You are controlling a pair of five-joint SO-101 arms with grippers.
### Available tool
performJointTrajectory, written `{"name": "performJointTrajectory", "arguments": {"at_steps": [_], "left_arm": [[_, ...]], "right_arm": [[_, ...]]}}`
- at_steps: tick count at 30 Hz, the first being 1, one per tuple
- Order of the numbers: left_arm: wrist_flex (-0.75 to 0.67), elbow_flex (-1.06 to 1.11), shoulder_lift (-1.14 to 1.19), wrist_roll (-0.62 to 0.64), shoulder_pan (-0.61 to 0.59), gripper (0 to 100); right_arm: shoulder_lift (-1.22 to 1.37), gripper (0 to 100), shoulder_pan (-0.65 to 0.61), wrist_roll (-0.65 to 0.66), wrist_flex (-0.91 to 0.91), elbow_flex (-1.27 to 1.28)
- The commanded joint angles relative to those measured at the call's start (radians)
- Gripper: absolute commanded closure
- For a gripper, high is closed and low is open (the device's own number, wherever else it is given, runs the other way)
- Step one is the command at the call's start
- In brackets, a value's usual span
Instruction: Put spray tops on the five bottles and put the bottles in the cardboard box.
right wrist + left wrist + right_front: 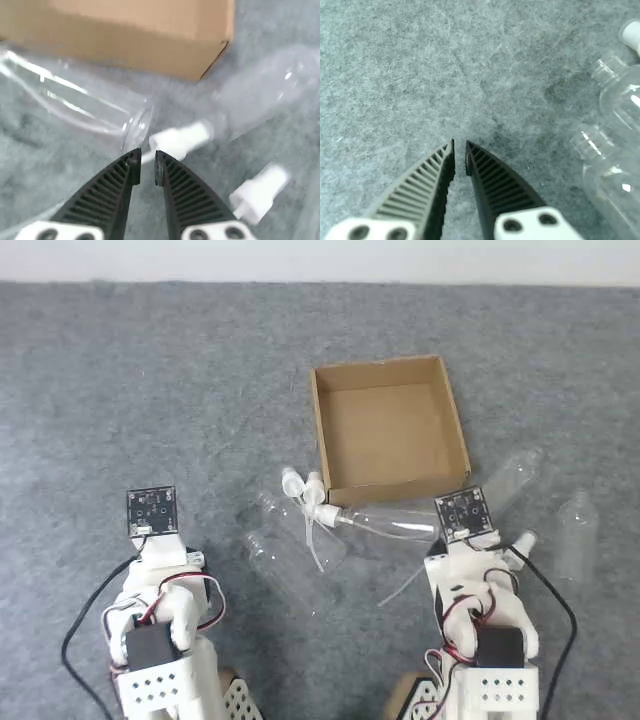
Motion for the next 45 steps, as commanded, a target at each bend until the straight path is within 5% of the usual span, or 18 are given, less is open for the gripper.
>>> {"name": "performJointTrajectory", "arguments": {"at_steps": [1, 10, 16, 31, 40, 45], "left_arm": [[0.005, -0.015, -0.02, -0.005, 0.0, 97], [0.003, -0.015, -0.02, -0.005, 0.0, 97], [0.005, -0.015, -0.02, -0.005, 0.0, 97], [0.003, -0.015, -0.02, -0.008, 0.0, 97], [-0.041, -0.015, -0.02, -0.02, -0.002, 97], [-0.242, -0.015, -0.02, -0.299, -0.006, 97]], "right_arm": [[-0.013, 97.4, 0.005, 0.011, -0.035, -0.04], [-0.013, 97.2, 0.005, 0.012, 0.085, -0.347], [0.073, 84.5, 0.045, 0.038, 0.096, -0.448], [1.188, 81.5, 0.496, 0.123, 0.099, -1.088], [1.735, 70.2, 0.564, 0.181, 0.099, -1.341], [1.885, 73.0, 0.568, 0.18, 0.091, -1.421]]}}
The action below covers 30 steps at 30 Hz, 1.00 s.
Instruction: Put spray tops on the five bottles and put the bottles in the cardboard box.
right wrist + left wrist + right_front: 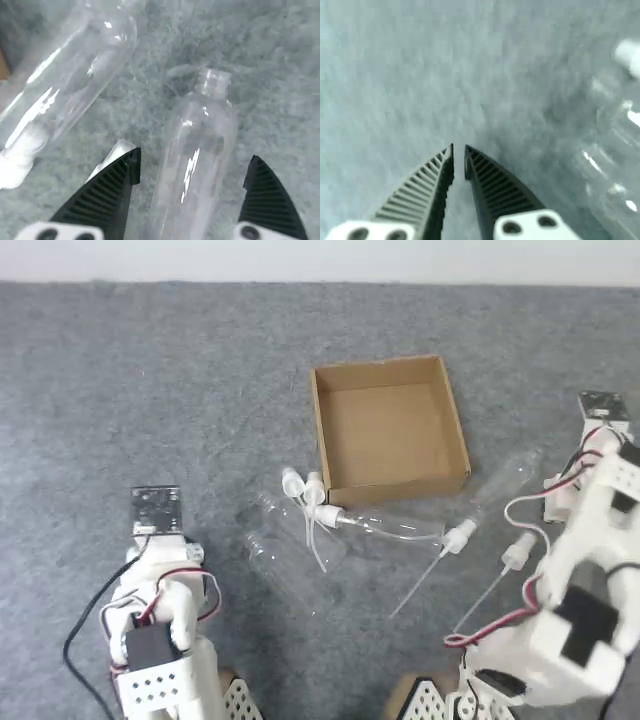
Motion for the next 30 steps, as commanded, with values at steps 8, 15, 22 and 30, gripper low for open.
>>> {"name": "performJointTrajectory", "arguments": {"at_steps": [8, 15, 22, 30], "left_arm": [[-0.101, -0.231, 0.025, -0.218, 0.003, 97], [0.002, -0.654, 0.54, -0.183, 0.083, 97], [0.216, -1.227, 1.158, 0.012, 0.334, 97], [0.123, -1.385, 1.545, 0.046, 0.408, 77]], "right_arm": [[0.117, 80.4, 0.051, 0.084, -0.027, -0.089], [0.16, 80.5, 0.05, 0.086, -0.056, -0.089], [0.156, 80.5, 0.05, 0.086, -0.048, -0.089], [0.159, 80.5, 0.051, 0.141, -0.045, -0.089]]}}
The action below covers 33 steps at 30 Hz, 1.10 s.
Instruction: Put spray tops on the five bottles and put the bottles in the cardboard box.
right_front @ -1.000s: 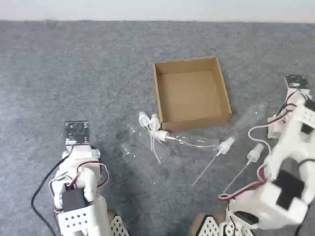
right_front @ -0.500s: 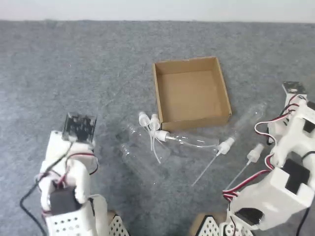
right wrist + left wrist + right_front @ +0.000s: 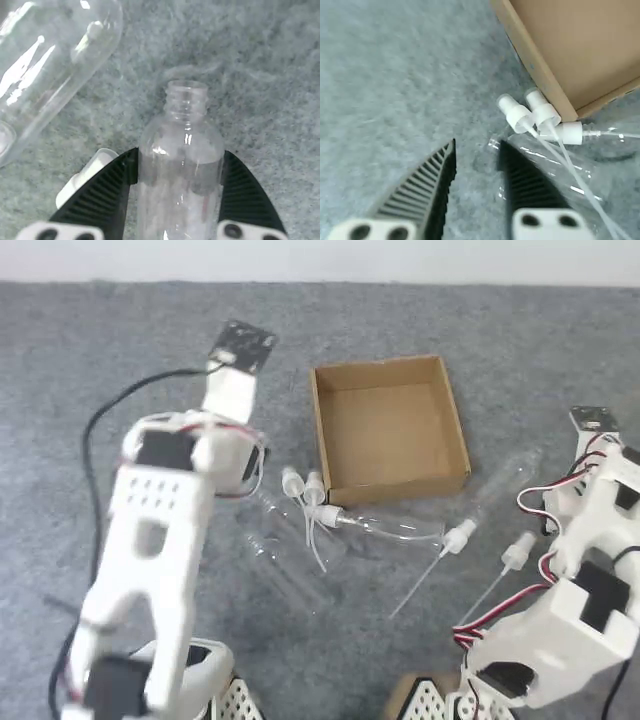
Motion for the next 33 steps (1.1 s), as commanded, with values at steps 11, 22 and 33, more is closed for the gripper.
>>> {"name": "performJointTrajectory", "arguments": {"at_steps": [11, 22, 33], "left_arm": [[-0.207, -0.068, 0.348, 0.222, 0.02, 76], [-0.285, -0.068, 0.489, 0.158, 0.0, 76], [-0.267, -0.153, 0.5, 0.107, -0.152, 76]], "right_arm": [[-0.002, 80.5, 0.013, 0.023, -0.007, -0.046], [-0.005, 80.5, 0.013, 0.023, -0.007, -0.046], [-0.002, 80.4, 0.012, 0.023, -0.007, -0.046]]}}
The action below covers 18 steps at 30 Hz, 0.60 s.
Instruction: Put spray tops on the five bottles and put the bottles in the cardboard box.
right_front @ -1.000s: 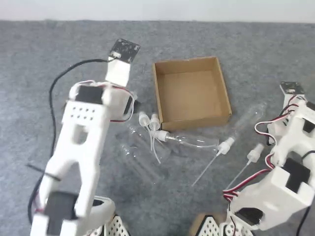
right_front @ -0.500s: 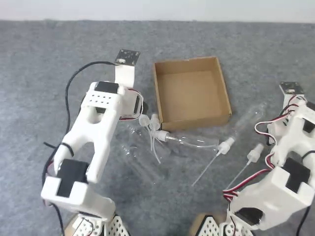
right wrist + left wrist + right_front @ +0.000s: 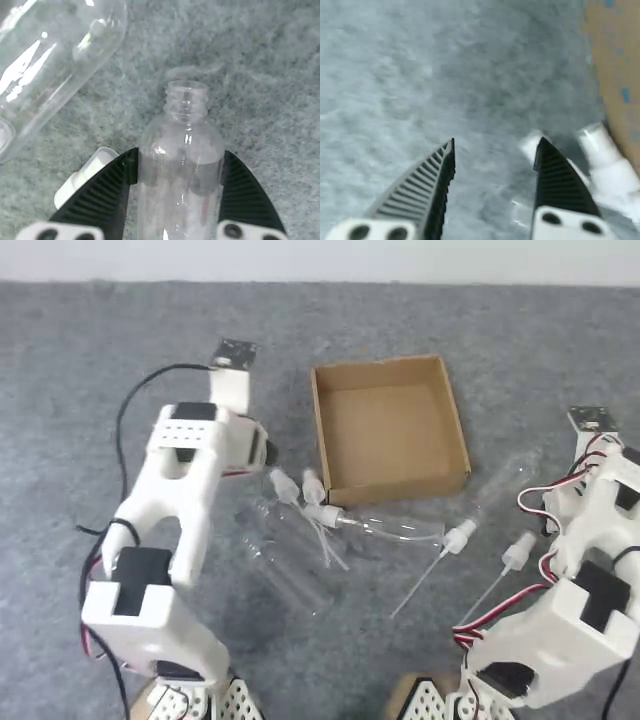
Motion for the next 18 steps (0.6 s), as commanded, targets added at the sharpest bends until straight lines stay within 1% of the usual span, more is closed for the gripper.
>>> {"name": "performJointTrajectory", "arguments": {"at_steps": [1, 4, 5, 7, 13, 18], "left_arm": [[0.031, -0.091, -0.017, 0.002, -0.032, 76], [0.164, -0.165, -0.014, 0.115, 0.006, 76], [0.199, -0.182, -0.012, 0.138, 0.034, 76], [0.244, -0.196, -0.009, 0.143, 0.095, 76], [0.218, -0.125, -0.017, 0.049, 0.198, 76], [0.199, -0.045, -0.015, -0.072, 0.207, 76]], "right_arm": [[-0.004, 80.4, 0.012, 0.012, -0.007, -0.046], [-0.004, 80.4, 0.008, 0.012, -0.007, -0.046], [-0.004, 80.4, 0.007, 0.012, -0.007, -0.046], [-0.007, 80.4, 0.007, 0.012, -0.007, -0.046], [-0.004, 80.4, 0.012, 0.012, -0.008, -0.046], [-0.004, 80.4, 0.008, 0.012, -0.008, -0.046]]}}
